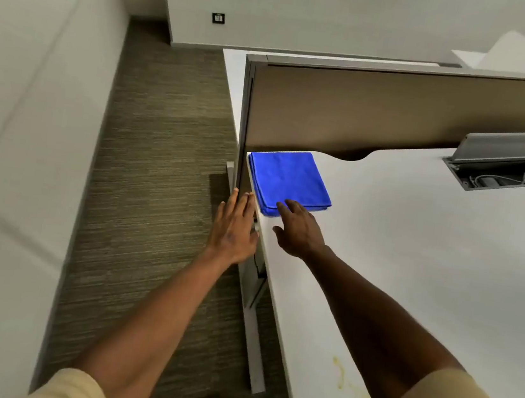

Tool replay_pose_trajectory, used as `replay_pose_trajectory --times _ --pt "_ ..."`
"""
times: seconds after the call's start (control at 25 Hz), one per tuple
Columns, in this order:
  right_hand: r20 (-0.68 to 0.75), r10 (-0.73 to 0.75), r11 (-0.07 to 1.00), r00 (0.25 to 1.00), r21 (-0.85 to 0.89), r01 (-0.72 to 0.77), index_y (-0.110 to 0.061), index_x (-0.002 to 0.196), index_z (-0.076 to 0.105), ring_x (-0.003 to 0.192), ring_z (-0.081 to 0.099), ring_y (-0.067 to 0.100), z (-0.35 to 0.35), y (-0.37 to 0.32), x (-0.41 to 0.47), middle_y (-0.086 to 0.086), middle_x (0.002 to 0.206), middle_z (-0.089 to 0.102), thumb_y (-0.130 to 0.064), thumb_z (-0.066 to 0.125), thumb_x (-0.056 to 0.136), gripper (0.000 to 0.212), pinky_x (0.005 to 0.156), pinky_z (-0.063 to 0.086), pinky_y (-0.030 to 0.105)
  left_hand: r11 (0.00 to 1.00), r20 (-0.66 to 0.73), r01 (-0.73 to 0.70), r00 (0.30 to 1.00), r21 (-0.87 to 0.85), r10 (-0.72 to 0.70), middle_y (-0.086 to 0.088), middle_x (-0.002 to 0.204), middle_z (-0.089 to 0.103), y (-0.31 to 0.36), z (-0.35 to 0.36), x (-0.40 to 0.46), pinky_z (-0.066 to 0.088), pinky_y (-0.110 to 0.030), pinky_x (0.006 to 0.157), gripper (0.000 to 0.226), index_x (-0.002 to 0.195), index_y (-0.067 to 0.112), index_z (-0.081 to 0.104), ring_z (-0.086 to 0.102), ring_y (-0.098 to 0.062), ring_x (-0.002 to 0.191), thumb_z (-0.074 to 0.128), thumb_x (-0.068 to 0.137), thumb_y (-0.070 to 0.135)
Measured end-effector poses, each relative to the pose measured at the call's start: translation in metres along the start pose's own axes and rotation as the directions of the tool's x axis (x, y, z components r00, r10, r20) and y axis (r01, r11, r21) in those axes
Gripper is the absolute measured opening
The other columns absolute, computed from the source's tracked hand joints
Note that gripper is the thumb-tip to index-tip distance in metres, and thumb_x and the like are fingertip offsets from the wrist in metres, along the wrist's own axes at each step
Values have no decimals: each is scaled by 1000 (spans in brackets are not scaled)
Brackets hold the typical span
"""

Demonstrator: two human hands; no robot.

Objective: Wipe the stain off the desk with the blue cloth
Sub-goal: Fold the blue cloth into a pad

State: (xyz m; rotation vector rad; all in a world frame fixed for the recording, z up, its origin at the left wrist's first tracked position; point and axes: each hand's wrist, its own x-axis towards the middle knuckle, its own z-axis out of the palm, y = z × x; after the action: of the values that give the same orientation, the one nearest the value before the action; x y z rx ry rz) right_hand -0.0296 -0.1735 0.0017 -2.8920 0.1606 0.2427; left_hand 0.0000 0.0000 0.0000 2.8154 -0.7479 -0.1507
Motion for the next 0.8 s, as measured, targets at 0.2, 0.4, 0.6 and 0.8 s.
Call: replay_pose_trajectory --times 0.2,0.4,0.6,0.8 --pt "61 109 994 992 22 -111 -16 163 24 134 51 38 0 -20 30 17 152 48 -31 60 104 71 100 51 47 1000 20 18 1000 -21 -18 -11 172 6 -19 9 -8 11 -52 128 87 163 9 5 -6 -31 159 56 99 40" --pt "-99 98 988 990 -105 -109 -14 122 70 115 59 33 10 -24 28 9 115 68 -19 64 100 23 95 47 41 998 21 5 1000 -60 -3 -12 172 7 -36 17 -16 10 -51 128 88 163 9 5 -6 -31 159 55 99 44" --pt "-167 118 988 979 120 -98 -8 101 73 96 63 32 7 -19 21 8 88 66 -23 62 103 19 75 43 34 976 64 73 996 -204 -61 -12 167 27 -35 23 -17 19 -48 125 78 161 13 20 15 -30 157 59 99 42" --pt "-61 194 855 979 500 -138 -3 120 75 104 67 22 -17 -10 2 9 114 75 -24 66 103 29 81 48 32 685 112 206 977 -699 -179 -6 133 66 -3 20 -5 56 -34 89 50 150 20 48 66 -24 115 60 102 27"
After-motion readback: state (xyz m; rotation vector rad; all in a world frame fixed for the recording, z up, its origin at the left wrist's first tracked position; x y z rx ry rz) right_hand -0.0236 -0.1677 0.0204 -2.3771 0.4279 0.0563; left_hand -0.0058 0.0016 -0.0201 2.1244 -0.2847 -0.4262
